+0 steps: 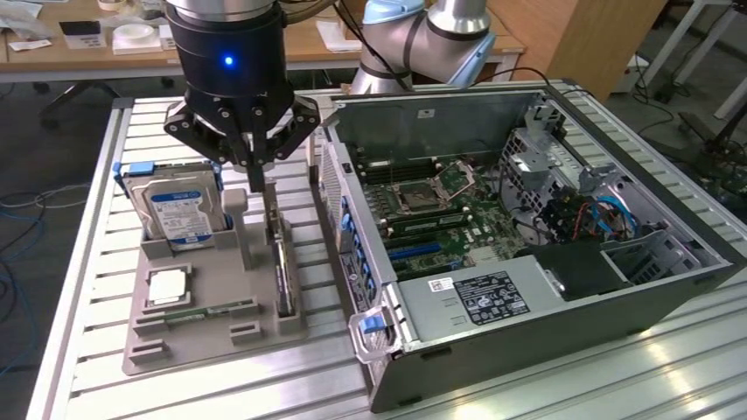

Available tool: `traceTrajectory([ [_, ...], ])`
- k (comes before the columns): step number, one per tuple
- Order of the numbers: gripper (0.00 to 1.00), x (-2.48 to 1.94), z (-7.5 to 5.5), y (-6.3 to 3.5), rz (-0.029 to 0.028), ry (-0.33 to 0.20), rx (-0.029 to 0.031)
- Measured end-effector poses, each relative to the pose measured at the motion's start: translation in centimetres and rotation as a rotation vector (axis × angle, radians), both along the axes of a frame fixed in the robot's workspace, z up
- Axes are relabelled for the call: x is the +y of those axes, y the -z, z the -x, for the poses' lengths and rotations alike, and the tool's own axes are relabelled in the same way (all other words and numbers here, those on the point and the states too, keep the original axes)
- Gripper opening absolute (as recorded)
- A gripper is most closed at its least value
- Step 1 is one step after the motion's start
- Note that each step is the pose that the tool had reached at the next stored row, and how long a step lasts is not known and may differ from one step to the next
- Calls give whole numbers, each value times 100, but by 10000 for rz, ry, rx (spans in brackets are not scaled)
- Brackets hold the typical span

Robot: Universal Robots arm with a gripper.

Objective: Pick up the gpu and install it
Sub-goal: 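Pick up the gpu and move the gpu toward the slot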

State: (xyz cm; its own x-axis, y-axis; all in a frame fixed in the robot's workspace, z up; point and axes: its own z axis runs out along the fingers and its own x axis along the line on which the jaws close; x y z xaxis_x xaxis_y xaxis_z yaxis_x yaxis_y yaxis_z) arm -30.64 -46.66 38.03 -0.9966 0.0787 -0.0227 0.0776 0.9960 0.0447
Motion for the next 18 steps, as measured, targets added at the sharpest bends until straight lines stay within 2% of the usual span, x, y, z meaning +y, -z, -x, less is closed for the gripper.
traceTrajectory([
  [4,11,0,0,0,-1,0,0],
  [5,17,0,0,0,0,0,0],
  [6,17,0,0,0,-1,0,0],
  [9,35,0,0,0,0,0,0],
  [12,35,0,0,0,-1,0,0],
  [13,42,0,0,0,0,0,0],
  [18,42,0,0,21,-3,0,-3],
])
